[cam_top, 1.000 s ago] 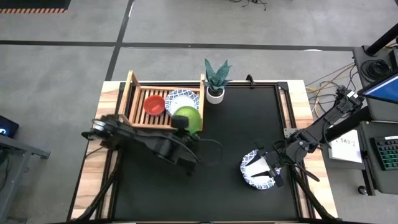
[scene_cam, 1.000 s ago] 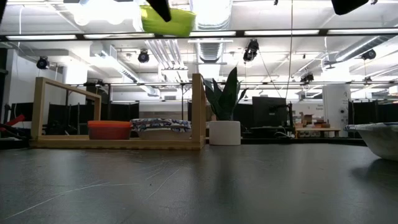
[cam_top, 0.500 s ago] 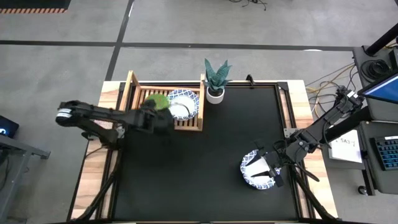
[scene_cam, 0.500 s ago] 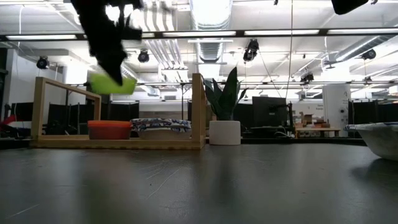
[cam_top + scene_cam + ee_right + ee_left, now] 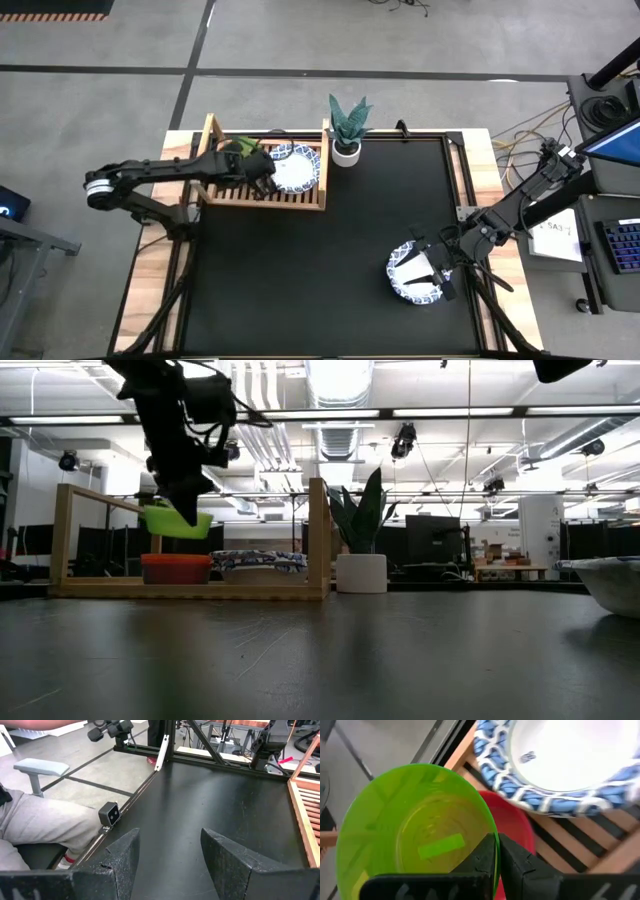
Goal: Place and stack bowls onto a shelf
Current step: Stack the green bowl on top of the orange bowl on the shelf, then stack the blue patterned bowl on top of the blue patterned bowl on the shelf
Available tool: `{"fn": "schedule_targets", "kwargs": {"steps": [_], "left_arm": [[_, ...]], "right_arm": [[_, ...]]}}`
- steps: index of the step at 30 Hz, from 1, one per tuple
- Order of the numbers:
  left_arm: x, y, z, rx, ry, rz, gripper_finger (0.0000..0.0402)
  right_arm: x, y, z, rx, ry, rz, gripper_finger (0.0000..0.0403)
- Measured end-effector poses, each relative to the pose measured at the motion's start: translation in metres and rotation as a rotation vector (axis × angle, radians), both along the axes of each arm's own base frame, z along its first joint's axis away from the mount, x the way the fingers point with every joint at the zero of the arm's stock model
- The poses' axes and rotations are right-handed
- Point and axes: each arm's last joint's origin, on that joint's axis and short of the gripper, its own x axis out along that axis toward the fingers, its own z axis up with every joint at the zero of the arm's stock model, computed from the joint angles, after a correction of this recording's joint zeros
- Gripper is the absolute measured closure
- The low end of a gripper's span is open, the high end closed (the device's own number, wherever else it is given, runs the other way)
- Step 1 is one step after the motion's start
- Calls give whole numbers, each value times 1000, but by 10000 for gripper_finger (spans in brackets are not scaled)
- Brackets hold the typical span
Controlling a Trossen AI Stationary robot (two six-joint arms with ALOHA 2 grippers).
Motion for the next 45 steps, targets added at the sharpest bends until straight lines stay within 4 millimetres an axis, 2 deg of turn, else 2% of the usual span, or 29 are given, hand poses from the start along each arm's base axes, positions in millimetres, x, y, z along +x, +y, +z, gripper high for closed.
{"fn": "schedule_targets", "kwargs": {"steps": [6,17,24,28,37,41,45], "left_arm": [[-2,14,-7,-8,20,58,402],[4,20,-28,-116,37,56,402],[6,21,-28,-113,11,73,399],[6,21,-28,-113,11,73,376],[8,20,-23,-139,-4,62,297],[13,21,-12,-164,-32,47,271],[19,15,7,-188,-74,65,259]], "right_arm": [[0,0,-1,0,2,0,204],[0,0,-1,16,10,-6,204],[0,0,-1,24,14,-9,204],[0,0,-1,25,14,-9,204],[0,0,-1,38,20,-14,204],[0,0,-1,38,20,-14,204],[0,0,-2,54,28,-20,204]]}}
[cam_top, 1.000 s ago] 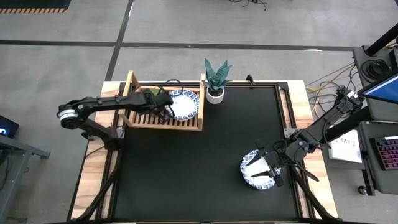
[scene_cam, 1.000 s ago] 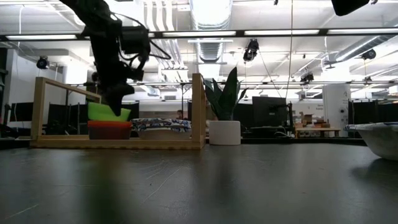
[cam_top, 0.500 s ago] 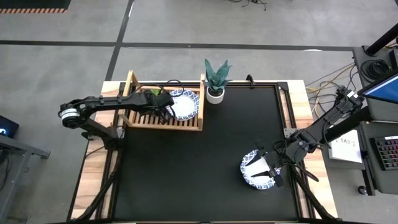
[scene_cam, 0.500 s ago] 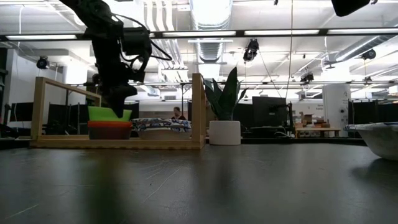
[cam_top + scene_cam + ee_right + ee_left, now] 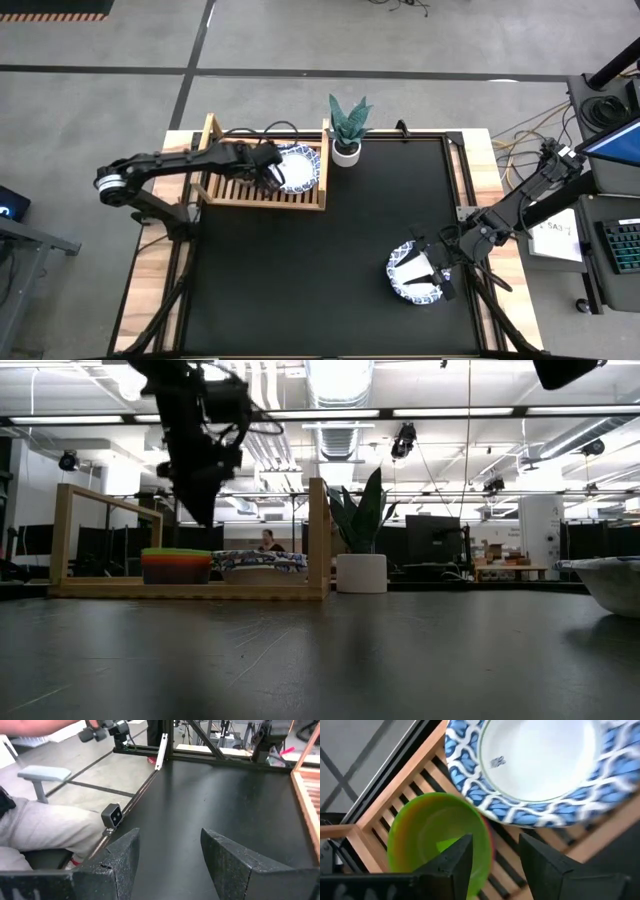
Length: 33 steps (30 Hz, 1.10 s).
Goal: Place and stack bowls onto a shelf
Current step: Stack the blue patterned bowl on top of the blue patterned bowl on the shelf
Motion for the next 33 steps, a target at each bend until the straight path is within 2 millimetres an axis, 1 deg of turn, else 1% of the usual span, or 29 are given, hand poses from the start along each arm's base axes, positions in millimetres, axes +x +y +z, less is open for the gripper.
{"fn": "schedule_targets", "kwargs": {"steps": [3,6,9,11,13,17,21,23,26,30,33], "left_arm": [[7,-15,15,-9,-51,12,258],[18,-43,28,-16,-106,-48,258],[31,-80,38,-21,-188,-164,258],[39,-107,42,-20,-279,-261,258],[46,-137,45,-23,-384,-372,258],[54,-191,51,-35,-565,-578,257],[54,-233,56,39,-685,-676,257],[52,-247,55,94,-702,-692,257],[50,-259,52,156,-699,-681,257],[49,-265,50,171,-703,-665,257],[52,-267,45,170,-691,-662,257]], "right_arm": [[0,0,-4,56,30,-24,204],[2,1,-10,190,50,-79,204],[7,6,-11,328,41,-104,204],[12,10,-15,391,68,-119,204],[16,13,-23,427,138,-151,204],[28,22,-36,477,285,-246,204],[39,29,-43,463,459,-364,204],[43,31,-44,441,567,-447,204],[42,31,-50,350,750,-610,204],[41,31,-52,247,922,-776,204],[46,35,-52,200,963,-805,204]]}}
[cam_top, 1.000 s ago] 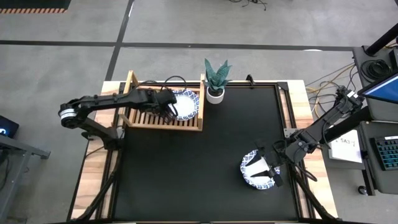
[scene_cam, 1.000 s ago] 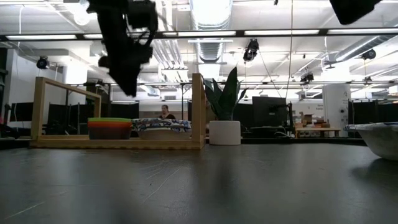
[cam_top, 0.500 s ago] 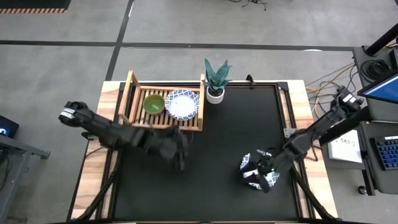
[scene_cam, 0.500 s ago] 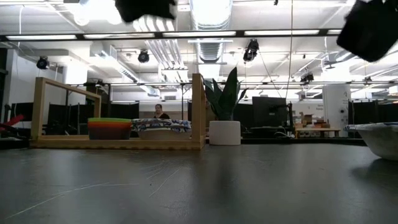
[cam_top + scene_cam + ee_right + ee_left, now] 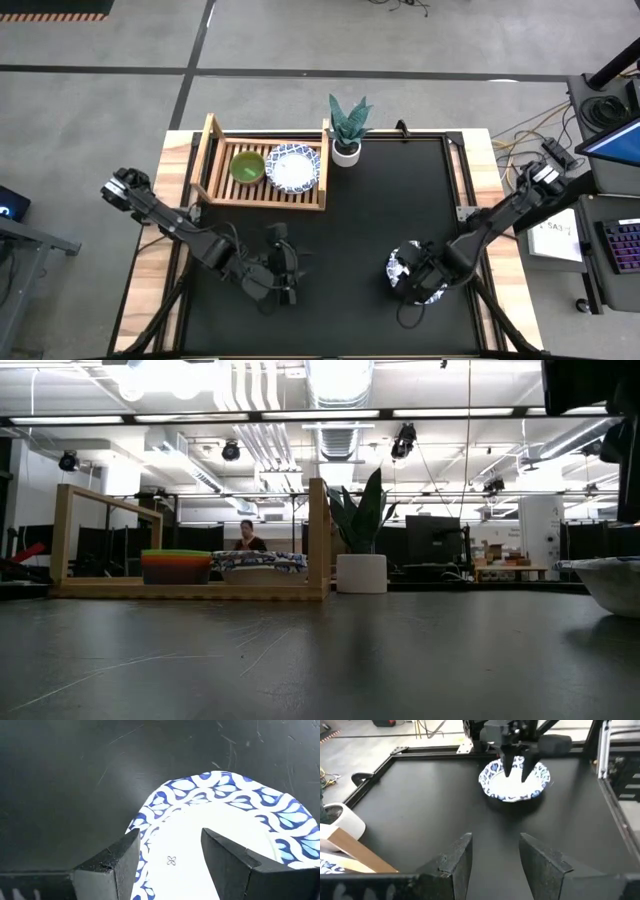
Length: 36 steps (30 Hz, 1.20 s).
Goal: Place and stack bowls onto a shelf
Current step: Stack the blue patterned bowl on top of the blue patterned bowl on the shelf
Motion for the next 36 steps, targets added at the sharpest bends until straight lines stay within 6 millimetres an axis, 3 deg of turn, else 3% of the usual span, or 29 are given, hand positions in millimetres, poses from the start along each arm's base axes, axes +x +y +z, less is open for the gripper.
{"fn": "schedule_targets", "kwargs": {"steps": [8,15,21,26,31,36], "left_arm": [[5,-3,-10,16,26,3,257],[11,-6,-18,26,39,4,257],[16,-9,-23,21,29,3,257],[22,-13,-27,3,1,3,257],[26,-15,-24,-26,-56,-1,257],[28,-18,-20,-30,-95,-21,236]], "right_arm": [[23,21,-7,3,41,27,204],[36,31,-48,-42,186,52,206],[41,34,-60,-74,209,57,272],[43,35,-49,-80,176,137,376],[47,38,-20,-73,67,276,392],[56,46,9,-9,-180,510,394]]}}
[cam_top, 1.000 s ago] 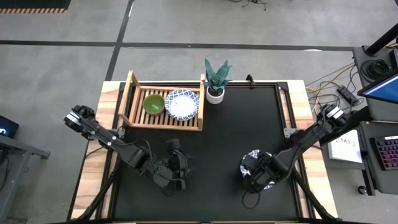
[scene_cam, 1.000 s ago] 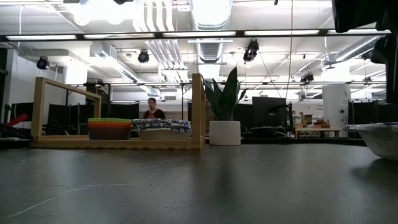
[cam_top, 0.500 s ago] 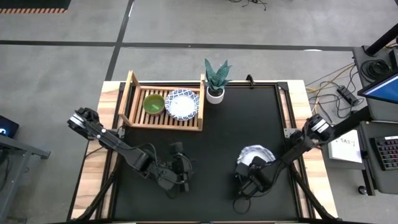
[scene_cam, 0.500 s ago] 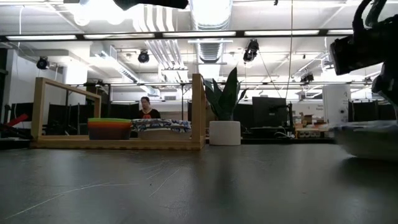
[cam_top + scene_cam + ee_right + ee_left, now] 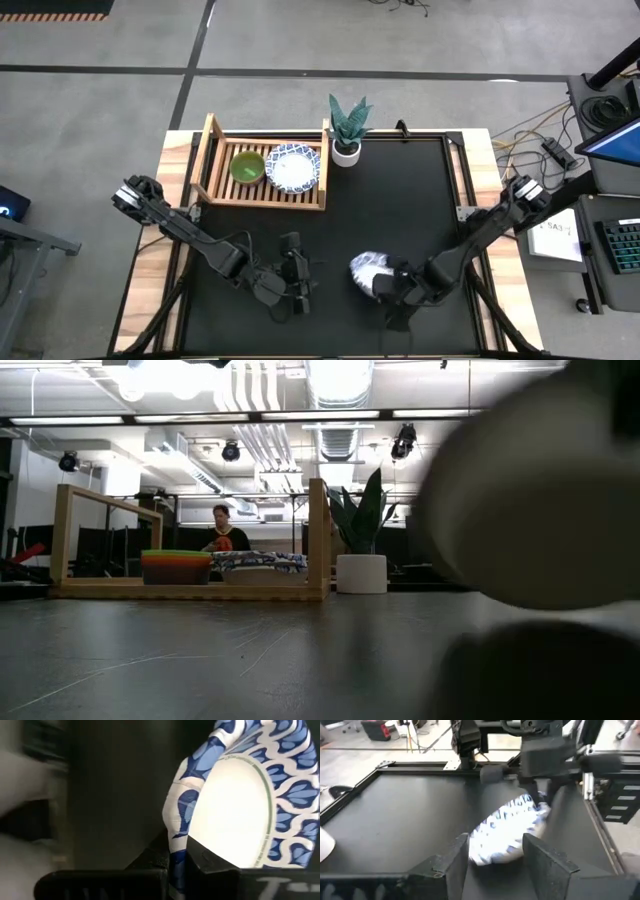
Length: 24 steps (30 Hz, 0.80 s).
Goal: Place and stack bowls onto a shelf
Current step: Stack the blue patterned bowl on top of the blue patterned bowl on the shelf
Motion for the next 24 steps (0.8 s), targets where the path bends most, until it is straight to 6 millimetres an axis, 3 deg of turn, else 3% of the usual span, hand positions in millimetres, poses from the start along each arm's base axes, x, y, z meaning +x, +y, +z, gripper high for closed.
{"fn": "schedule_targets", "kwargs": {"steps": [5,10,24], "left_arm": [[4,-6,0,-10,-12,-122,193],[10,-15,-5,-30,-22,-301,158],[22,-24,-21,0,-43,-386,151]], "right_arm": [[8,9,18,102,-218,270,394],[11,11,24,94,-310,435,394],[16,5,24,82,-337,509,394]]}}
